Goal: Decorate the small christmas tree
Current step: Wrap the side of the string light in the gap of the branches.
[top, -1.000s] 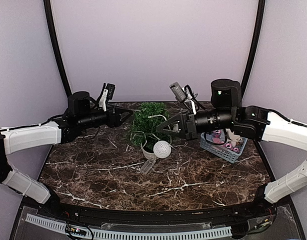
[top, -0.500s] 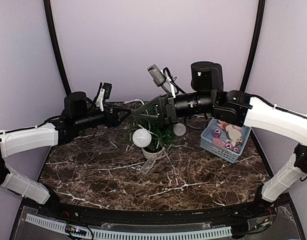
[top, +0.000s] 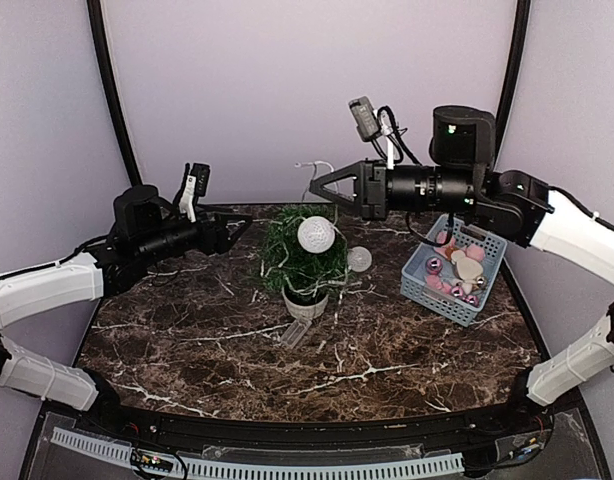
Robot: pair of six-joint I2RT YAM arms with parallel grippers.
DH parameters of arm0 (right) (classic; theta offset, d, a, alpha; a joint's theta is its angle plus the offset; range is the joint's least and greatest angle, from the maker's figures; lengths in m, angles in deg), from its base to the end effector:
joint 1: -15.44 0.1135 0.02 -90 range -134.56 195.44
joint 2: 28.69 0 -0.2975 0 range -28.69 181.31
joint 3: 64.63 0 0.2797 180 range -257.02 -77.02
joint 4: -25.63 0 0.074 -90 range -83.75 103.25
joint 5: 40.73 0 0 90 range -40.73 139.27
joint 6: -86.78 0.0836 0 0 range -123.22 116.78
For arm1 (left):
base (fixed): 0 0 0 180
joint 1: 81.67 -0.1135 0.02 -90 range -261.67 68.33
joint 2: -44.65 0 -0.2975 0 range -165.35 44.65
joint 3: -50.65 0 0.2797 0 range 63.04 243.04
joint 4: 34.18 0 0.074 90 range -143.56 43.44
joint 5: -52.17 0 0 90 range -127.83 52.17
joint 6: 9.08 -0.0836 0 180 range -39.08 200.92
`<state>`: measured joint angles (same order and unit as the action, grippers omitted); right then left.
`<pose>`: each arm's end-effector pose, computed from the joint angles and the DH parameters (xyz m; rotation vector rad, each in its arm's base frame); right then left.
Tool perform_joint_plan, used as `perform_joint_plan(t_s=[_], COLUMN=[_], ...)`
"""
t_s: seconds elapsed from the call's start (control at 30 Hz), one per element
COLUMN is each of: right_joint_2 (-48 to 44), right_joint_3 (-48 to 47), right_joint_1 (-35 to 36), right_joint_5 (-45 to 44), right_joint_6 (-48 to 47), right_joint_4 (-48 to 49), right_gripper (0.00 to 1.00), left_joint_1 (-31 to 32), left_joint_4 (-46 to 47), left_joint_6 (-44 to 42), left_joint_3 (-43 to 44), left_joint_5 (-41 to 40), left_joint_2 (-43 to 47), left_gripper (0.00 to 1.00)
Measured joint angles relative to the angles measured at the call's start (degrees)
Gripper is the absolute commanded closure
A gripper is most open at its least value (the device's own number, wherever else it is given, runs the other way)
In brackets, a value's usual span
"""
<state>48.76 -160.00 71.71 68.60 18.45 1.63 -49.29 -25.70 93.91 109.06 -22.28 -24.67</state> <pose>0.1844 0.3260 0.4738 -0.8099 1.6600 1.2742 0.2785 -0.2031 0.3323 0.4942 1.6014 -0.8236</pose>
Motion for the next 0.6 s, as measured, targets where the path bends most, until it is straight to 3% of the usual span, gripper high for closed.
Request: perform_joint_plan(t_s=[0.4,0.6], right_joint_2=[-8.24,-9.05], right_joint_3=[13.79,15.08], right_joint_1=[-0.85,-2.95], right_joint_5=[-7.82,-11.37], right_joint_6=[2.64,3.1], right_joint_4=[-3.89,-5.29], right_gripper=[1.0,1.0], left_joint_1=[0.0,0.0], left_joint_4=[-0.81,-0.81], left_joint_6=[-1.38,-1.97], left_joint_3=[-0.04,-0.04], left_joint_5=[2.08,4.26], left_joint_2=[0.13,0.11], left_gripper=[0.24,0.24])
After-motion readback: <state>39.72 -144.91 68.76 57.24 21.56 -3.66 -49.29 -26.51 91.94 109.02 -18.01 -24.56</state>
